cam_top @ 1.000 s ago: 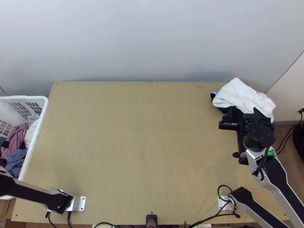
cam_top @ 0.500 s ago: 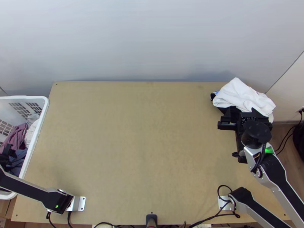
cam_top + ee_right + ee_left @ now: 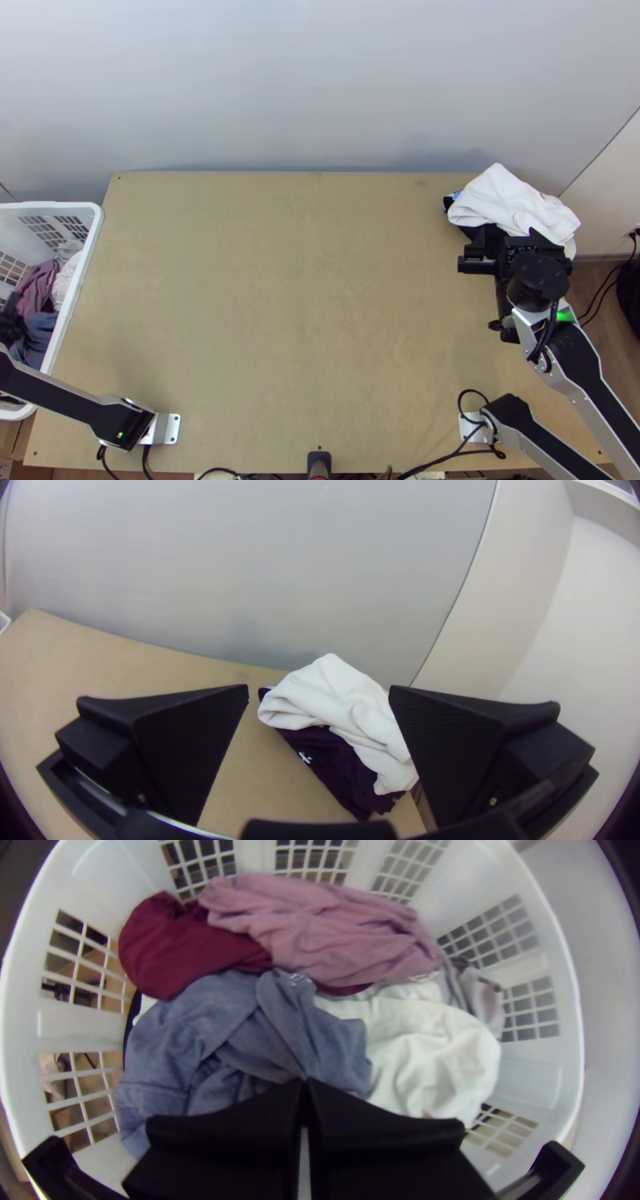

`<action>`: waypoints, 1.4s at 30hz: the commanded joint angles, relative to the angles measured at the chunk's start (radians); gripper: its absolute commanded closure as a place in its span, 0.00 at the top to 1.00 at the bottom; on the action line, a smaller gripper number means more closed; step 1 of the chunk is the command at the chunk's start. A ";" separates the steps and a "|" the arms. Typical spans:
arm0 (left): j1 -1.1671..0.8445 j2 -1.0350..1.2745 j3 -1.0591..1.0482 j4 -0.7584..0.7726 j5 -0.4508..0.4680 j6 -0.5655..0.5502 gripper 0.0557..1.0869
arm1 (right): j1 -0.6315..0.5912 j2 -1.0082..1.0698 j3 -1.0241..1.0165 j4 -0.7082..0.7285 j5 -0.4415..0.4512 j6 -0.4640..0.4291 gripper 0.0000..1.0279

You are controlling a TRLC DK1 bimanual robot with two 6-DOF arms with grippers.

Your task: Fold the t-shirt

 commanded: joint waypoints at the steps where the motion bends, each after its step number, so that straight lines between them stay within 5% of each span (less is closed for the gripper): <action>1: -0.098 -0.299 0.000 -0.072 0.075 -0.001 0.04 | -0.002 -0.003 0.016 0.000 0.001 -0.005 0.96; 10: -0.408 -0.739 0.099 -0.158 0.130 0.019 0.04 | -0.008 0.005 0.082 -0.002 0.023 -0.051 0.96; 18: -1.088 -0.977 0.078 -0.276 0.058 0.013 0.04 | -0.030 -0.001 0.119 0.000 0.060 -0.085 0.96; 26: -1.686 -0.928 -0.088 -0.226 -0.134 -0.045 0.04 | -0.062 -0.006 0.144 0.006 0.058 -0.091 0.96; 42: -2.240 -0.596 -0.074 -0.072 -0.186 -0.068 0.04 | -0.148 -0.049 0.104 -0.005 0.057 -0.074 0.96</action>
